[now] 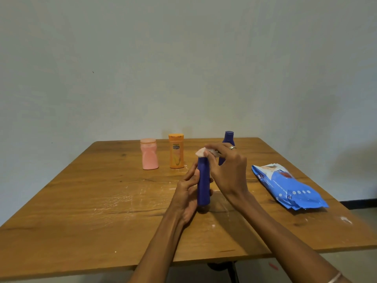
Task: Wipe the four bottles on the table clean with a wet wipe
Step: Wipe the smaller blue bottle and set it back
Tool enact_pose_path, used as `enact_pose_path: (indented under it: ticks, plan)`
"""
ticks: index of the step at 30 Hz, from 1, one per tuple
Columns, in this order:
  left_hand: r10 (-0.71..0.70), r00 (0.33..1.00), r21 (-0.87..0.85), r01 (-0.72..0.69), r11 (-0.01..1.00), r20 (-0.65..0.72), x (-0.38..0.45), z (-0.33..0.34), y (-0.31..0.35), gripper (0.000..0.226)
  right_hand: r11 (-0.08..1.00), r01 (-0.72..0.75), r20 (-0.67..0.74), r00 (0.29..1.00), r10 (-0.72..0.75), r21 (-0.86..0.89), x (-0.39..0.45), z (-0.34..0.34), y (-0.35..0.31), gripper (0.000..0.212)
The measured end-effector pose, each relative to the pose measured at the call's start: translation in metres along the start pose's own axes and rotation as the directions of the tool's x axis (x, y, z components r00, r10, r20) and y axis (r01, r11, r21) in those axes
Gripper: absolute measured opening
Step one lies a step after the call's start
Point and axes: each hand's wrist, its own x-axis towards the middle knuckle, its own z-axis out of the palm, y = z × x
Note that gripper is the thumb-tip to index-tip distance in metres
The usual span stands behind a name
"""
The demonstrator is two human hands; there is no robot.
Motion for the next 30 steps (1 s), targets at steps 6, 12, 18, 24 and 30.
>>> enact_pose_path:
  ticks: [6,12,18,24,30]
  plan:
    - [0.059,0.995,0.07,-0.053,0.996,-0.076,0.007,-0.007,-0.005,0.048,0.998,0.046,0.148,0.988,-0.04,-0.032,-0.02,0.0,0.008,0.027]
    - [0.047,0.992,0.023,-0.045,0.999,-0.117,0.007,-0.01,-0.003,0.052,0.996,0.076,0.348,0.936,-0.055,-0.046,-0.058,-0.015,0.004,0.034]
    - [0.032,0.994,0.12,-0.02,0.993,-0.103,0.012,-0.006,-0.005,0.05,0.989,0.112,0.456,0.888,-0.056,-0.097,-0.09,-0.021,0.006,0.033]
    - [0.072,0.987,0.11,-0.056,0.992,-0.142,0.01,-0.006,-0.004,0.051,0.991,0.104,0.482,0.875,-0.054,-0.079,-0.099,-0.019,0.007,0.028]
    - [0.084,0.988,0.069,-0.076,0.995,-0.129,0.006,-0.004,0.0,0.053,0.987,-0.147,0.368,0.916,0.158,-0.059,-0.097,-0.017,0.019,0.022]
